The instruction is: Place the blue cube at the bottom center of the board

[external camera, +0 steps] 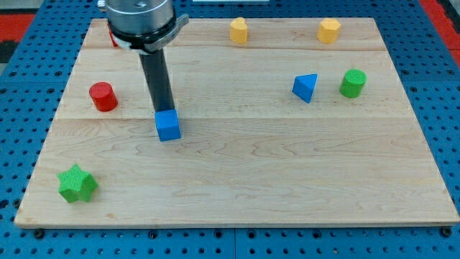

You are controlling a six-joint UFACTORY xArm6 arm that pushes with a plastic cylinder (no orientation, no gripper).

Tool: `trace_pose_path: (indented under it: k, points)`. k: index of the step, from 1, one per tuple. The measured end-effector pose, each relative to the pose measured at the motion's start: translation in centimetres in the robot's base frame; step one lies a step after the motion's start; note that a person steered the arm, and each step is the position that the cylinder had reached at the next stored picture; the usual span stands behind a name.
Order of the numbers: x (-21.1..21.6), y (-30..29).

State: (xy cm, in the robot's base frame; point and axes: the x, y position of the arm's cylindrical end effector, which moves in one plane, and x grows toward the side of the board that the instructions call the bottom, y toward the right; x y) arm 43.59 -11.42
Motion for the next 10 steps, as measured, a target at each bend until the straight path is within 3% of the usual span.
trace_pose_path:
  k: [2,4,6,9,10]
  points:
    - [5.8,1.5]
    - [9.3,-2.9]
    - [8.9,5.4]
    - [6.4,7.8]
    - [7.1,11.4]
